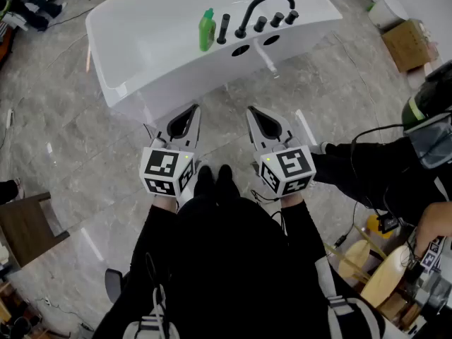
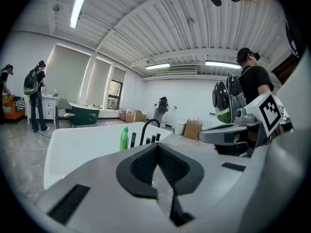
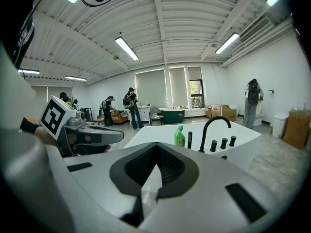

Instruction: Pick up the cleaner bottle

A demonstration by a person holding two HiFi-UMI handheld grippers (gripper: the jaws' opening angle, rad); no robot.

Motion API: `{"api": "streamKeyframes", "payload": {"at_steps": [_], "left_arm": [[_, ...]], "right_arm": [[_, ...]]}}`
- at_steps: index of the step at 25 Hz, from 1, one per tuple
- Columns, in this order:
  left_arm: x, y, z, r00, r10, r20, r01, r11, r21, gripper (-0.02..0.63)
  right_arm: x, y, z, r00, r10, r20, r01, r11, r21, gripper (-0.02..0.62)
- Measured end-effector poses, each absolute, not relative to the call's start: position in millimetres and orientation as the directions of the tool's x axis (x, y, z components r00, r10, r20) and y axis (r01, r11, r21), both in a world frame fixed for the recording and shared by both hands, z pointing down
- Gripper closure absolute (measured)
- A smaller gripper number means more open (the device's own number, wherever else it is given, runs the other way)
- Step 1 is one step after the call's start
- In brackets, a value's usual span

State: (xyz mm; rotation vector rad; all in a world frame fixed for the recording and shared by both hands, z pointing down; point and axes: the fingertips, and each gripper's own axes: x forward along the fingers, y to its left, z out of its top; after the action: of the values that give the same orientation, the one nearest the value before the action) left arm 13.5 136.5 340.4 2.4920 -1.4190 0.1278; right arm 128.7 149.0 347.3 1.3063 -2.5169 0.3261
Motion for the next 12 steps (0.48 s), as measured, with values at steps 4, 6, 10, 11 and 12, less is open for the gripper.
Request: {"api": "streamKeyframes", "payload": {"at_steps": [4,6,10,11,12], "left_arm": [[15.2,135.2,339.6,0.515,-0.832,0.206,-0.855,-0.483,0.188,0.6],[16.4,134.0,338.9,0.514,-0.833,0.206,-0.856,-0.482,0.187,0.6],[17.1,133.6,339.2,0.512,-0.833,0.209,-0.857,-0.481,0.185,0.6],[17.1,133.6,339.3,0.512,-0.833,0.209,-0.857,-0.48,0.185,0.6],[17.1,133.2,339.4,0.511,-0.834,0.209,-0.858,-0.48,0.184,0.6]], "right_arm": [[130.8,148.3,348.1,-0.548,-0.758,0.354,-0.823,0.563,-0.067,0.594],[131.9,147.2,348.5,-0.548,-0.757,0.355,-0.823,0.563,-0.069,0.594],[132.0,146.4,349.2,-0.551,-0.754,0.358,-0.821,0.566,-0.074,0.594],[132.0,146.2,349.3,-0.552,-0.753,0.358,-0.821,0.567,-0.074,0.594],[132.2,145.7,349.3,-0.553,-0.753,0.358,-0.82,0.568,-0.073,0.594]]}}
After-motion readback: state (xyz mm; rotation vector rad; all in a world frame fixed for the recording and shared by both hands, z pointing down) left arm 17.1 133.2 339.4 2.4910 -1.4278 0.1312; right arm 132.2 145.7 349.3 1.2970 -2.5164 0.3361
